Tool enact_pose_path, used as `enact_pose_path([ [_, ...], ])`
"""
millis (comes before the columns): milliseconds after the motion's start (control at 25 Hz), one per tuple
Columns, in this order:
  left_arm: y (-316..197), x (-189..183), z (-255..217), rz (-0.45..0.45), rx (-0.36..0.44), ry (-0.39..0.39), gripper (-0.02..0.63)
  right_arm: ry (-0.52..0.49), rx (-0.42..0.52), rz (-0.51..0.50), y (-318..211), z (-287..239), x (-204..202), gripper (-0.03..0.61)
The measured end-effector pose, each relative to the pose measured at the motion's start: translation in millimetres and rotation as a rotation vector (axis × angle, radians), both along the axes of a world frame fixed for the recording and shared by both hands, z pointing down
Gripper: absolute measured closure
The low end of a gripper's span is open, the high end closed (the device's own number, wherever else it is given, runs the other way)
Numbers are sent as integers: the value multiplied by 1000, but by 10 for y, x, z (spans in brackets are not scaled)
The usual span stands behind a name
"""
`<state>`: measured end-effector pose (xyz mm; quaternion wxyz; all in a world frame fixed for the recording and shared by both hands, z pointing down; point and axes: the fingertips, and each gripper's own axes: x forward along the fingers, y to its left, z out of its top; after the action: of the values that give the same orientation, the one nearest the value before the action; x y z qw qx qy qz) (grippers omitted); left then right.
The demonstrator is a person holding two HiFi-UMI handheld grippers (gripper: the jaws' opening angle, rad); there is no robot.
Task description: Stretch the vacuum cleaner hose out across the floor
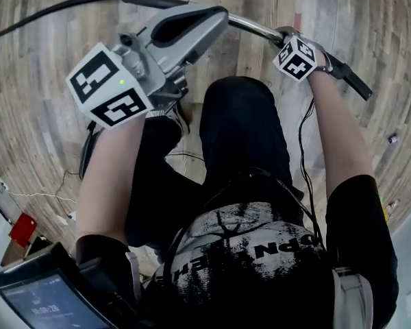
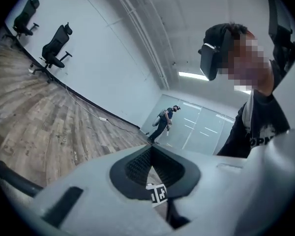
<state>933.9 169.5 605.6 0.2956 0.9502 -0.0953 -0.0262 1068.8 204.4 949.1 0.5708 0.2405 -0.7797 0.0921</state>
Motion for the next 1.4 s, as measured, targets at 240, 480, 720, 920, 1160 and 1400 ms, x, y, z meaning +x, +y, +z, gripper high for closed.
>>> enact_pose_path([
  [240,32,-166,59,-173,-20,7,614,11,-44,-21,191,643,277,497],
  [480,353,-259,231,-216,-49,-29,614,34,-125,-30,465,1146,280,500],
  [720,490,-136,395,-165,53,-236,614,86,-169,-29,433,1237,325,497],
  [920,521,-75,499,-144,40,-303,614,119,-211,-32,430,1302,345,489],
  [1160,572,-17,501,-127,11,-286,614,162,-270,-8,551,1325,406,474],
  [1400,502,-38,455,-156,-45,-236,614,169,-322,27,637,1368,423,423],
])
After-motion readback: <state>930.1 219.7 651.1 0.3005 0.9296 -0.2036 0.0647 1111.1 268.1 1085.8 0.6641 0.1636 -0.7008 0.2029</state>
